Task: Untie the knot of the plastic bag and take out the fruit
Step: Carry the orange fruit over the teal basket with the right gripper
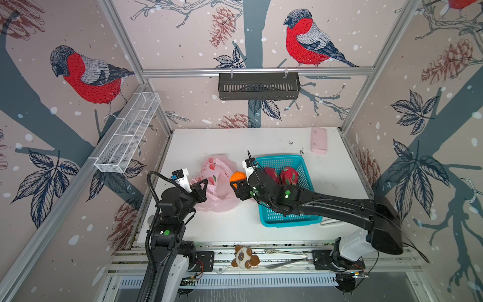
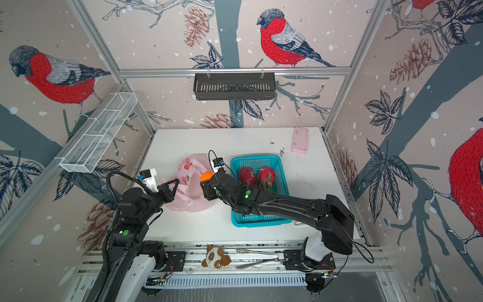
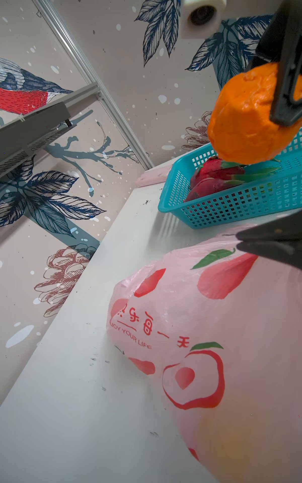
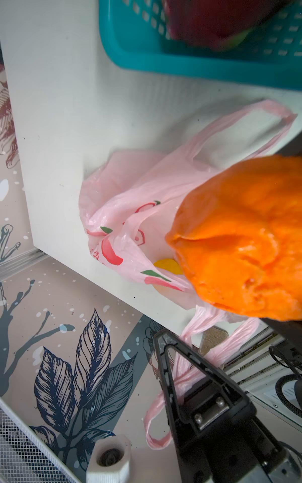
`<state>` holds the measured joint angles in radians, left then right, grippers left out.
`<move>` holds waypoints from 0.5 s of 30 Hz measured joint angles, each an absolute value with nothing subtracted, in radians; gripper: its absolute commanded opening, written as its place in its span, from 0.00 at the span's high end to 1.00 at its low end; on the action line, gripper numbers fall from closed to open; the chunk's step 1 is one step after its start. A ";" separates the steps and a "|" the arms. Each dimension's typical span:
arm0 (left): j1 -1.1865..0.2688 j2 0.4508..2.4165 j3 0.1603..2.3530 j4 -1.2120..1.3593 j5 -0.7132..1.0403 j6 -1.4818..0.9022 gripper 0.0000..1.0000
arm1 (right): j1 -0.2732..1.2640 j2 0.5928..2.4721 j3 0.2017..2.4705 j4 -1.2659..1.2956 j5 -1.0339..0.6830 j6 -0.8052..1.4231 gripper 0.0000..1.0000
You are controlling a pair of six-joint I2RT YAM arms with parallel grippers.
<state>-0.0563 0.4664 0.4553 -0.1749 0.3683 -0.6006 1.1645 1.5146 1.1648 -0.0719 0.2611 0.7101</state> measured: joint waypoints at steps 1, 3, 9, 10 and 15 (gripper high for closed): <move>-0.056 0.475 0.462 -0.168 0.371 -0.593 1.00 | 1.158 1.491 1.153 -0.086 0.273 0.709 0.61; -0.056 0.487 0.471 -0.163 0.374 -0.576 1.00 | 1.141 1.448 1.131 -0.117 0.302 0.709 0.60; -0.056 0.512 0.474 -0.161 0.390 -0.551 1.00 | 1.094 1.336 1.040 -0.202 0.388 0.712 0.60; -0.056 0.513 0.474 -0.161 0.390 -0.551 1.00 | 1.085 1.318 1.021 -0.212 0.397 0.714 0.60; -0.056 0.517 0.474 -0.144 0.393 -0.543 1.00 | 1.052 1.255 0.929 -0.243 0.437 0.738 0.60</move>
<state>-0.0563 0.5171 0.4736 -0.1440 0.3931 -0.5430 1.0519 1.2552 0.9291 -0.2428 0.4366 0.7383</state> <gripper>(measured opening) 0.051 0.578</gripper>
